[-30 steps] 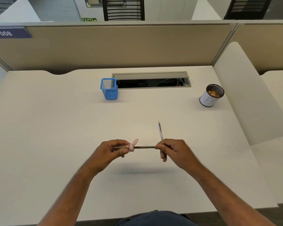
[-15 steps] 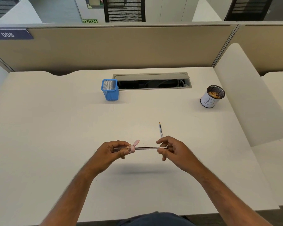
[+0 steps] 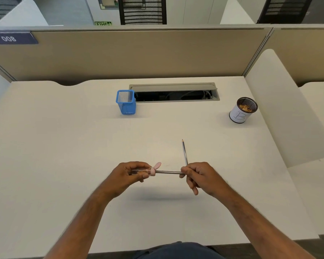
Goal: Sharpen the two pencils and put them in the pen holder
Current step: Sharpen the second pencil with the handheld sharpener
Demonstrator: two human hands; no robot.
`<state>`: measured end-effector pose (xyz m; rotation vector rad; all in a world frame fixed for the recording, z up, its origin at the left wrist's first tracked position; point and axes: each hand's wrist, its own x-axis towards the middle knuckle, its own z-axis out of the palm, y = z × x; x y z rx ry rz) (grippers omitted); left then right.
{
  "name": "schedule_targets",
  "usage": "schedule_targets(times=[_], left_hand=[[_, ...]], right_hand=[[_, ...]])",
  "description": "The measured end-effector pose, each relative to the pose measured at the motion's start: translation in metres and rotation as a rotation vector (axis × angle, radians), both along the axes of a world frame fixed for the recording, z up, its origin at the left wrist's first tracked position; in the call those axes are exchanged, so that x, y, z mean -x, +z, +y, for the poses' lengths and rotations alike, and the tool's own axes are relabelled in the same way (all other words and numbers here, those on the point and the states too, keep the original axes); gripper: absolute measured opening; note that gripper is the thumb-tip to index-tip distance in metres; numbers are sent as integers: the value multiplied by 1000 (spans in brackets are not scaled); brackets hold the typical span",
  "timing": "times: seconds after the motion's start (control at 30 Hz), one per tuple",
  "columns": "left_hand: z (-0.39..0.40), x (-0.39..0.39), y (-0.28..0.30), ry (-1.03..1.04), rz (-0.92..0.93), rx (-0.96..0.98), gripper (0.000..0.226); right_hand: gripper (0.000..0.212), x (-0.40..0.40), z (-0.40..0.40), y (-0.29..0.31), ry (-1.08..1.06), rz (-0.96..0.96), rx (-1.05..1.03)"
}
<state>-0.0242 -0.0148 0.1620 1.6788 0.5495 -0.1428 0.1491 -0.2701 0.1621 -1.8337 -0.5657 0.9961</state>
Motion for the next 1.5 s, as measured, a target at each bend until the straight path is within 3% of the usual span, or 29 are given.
schedule_targets(times=[0.17,0.3,0.57,0.87,1.0,1.5], left_hand=[[0,1,0,-9,6,-23,19],[-1,0,1,13,-3,-14,19],[1,-1,3,22,-16,-8,20],[2,4,-2,15,-20,-4,28],[0,3,0,15,-25,-23,29],[8,13,-2,156,-45,16,28]], right_hand=[[33,0,-3,-2,33,25,1],[11,-1,-7,2,36,-60,-24],[10,4,-6,4,-9,-212,-20],[30,4,-3,2,52,-164,-1],[44,0,-4,4,113,-17,82],[34,-13,-23,1,121,-15,94]])
